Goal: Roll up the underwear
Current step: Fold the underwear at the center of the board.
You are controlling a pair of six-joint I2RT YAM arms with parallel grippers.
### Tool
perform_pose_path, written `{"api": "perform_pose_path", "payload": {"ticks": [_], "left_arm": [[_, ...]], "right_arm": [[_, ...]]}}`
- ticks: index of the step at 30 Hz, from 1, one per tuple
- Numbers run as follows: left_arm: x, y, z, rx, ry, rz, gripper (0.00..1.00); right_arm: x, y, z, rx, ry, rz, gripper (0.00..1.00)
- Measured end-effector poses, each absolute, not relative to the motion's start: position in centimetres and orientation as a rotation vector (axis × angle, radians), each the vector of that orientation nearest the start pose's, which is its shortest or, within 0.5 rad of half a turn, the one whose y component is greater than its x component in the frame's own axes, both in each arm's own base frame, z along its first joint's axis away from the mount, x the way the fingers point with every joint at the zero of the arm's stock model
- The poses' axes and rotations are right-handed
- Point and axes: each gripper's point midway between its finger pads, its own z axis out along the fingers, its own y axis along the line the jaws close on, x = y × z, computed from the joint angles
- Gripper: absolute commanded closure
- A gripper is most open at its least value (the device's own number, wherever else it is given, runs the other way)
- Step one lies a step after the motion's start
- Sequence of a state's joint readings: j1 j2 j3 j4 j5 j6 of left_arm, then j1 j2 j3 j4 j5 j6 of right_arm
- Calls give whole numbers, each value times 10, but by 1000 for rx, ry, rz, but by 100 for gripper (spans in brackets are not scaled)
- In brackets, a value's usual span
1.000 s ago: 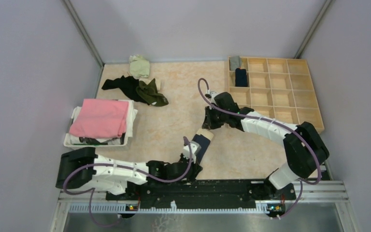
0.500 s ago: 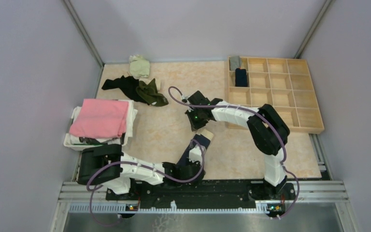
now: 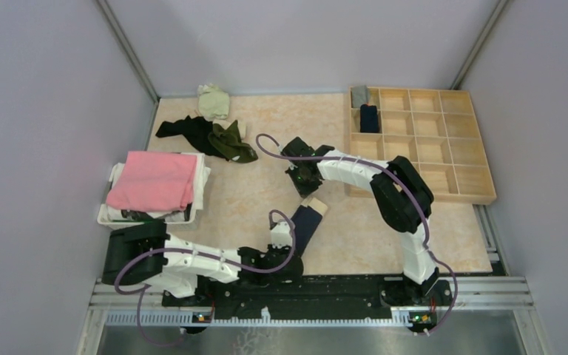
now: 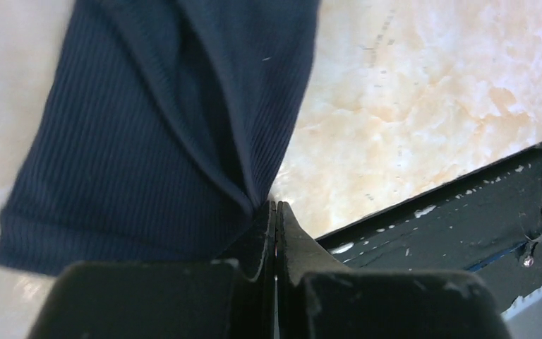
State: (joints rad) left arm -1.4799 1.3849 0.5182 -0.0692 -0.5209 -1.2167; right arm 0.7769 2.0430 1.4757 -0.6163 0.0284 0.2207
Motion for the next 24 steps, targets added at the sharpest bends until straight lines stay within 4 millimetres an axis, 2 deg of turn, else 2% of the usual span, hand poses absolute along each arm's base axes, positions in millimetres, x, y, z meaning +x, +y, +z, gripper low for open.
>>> {"api": "perform_pose_path", "payload": {"ticks": [5,11,17,24], "left_arm": [[83,-274,19,-3,2451,-591,100],[98,-244,19,-83,2436,-497,100],[129,-216,19,-140,2401,-396,100],[164,-192,22,-81,2370,-283,100]], "right_arm": [[312,297,21,-747,2674,135,100],[308,291,20,-751,2675,113,100],[281,272,18,-768,2709,143,100],[246,254,17,-766,2755,211,100]]}}
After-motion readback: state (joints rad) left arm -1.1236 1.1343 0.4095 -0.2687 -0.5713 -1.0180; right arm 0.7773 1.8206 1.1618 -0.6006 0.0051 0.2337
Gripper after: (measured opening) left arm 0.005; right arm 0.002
